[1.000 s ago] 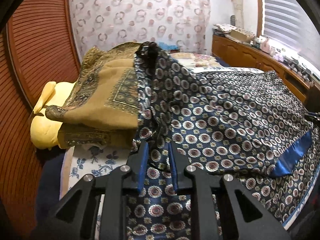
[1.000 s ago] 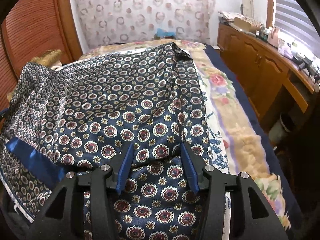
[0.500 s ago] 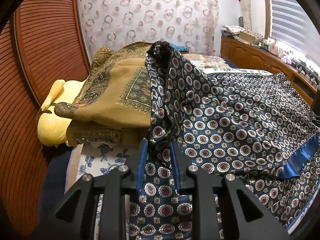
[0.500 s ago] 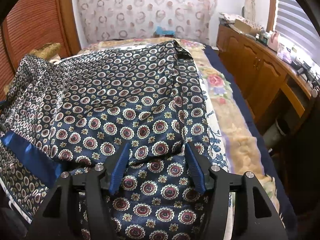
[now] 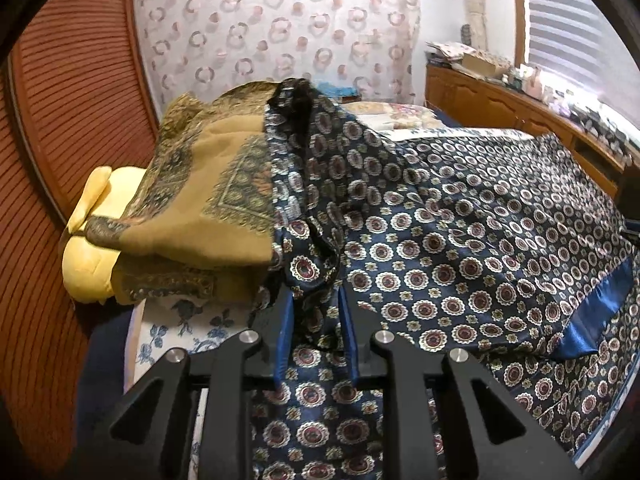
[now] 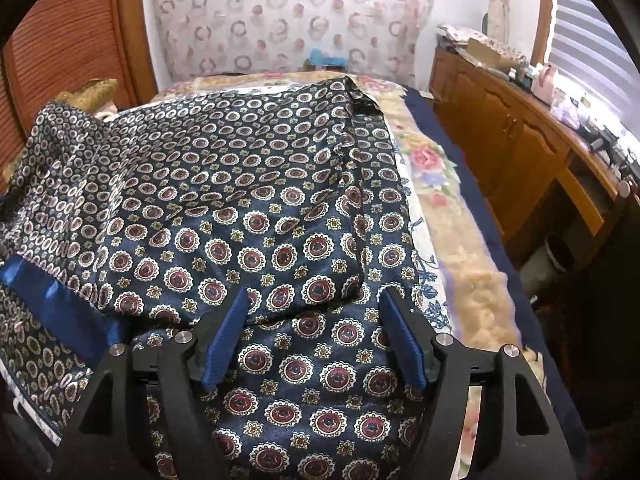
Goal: Fold small clothes
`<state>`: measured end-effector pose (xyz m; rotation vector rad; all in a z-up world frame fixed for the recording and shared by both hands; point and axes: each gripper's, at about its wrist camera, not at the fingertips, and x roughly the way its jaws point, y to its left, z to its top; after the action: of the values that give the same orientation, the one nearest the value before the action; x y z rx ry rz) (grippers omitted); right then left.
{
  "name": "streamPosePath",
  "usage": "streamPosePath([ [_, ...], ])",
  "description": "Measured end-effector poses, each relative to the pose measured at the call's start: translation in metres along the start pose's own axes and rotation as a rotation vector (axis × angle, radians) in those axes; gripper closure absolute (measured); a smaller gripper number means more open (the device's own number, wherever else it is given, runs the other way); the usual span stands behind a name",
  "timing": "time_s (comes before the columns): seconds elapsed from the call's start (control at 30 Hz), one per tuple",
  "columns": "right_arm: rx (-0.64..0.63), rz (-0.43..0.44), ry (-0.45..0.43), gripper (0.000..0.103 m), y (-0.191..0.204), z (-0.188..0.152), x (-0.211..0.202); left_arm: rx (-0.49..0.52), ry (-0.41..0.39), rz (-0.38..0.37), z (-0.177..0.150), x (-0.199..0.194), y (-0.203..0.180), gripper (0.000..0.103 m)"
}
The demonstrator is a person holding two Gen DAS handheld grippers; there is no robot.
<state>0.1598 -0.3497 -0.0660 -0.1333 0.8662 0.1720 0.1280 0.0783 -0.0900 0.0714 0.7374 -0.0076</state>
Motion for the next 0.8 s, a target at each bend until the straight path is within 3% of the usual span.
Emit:
streamPosePath([
  [0.13,0.020,0.004,0.006,0.030,-0.003,0.000,0.001,0.025,0.016,0.005,0.005,0.006,-0.005,0.088],
  [0.23,0.010,0.015,0.001,0.030,-0.005,-0.001,0.000,0.029,0.024,0.005,0.006,0.009,-0.005,0.101],
  [0.37,0.019,0.046,-0.001,0.031,-0.009,-0.001,-0.002,0.016,-0.002,-0.017,0.008,0.001,-0.004,0.103],
  [0.67,0.030,0.102,-0.029,0.056,-0.017,0.002,-0.011,-0.007,-0.021,-0.036,0.013,-0.006,-0.001,0.103],
  [0.8,0.030,0.100,-0.025,0.059,-0.019,0.003,-0.010,-0.020,-0.005,-0.053,0.012,0.000,0.001,0.103],
])
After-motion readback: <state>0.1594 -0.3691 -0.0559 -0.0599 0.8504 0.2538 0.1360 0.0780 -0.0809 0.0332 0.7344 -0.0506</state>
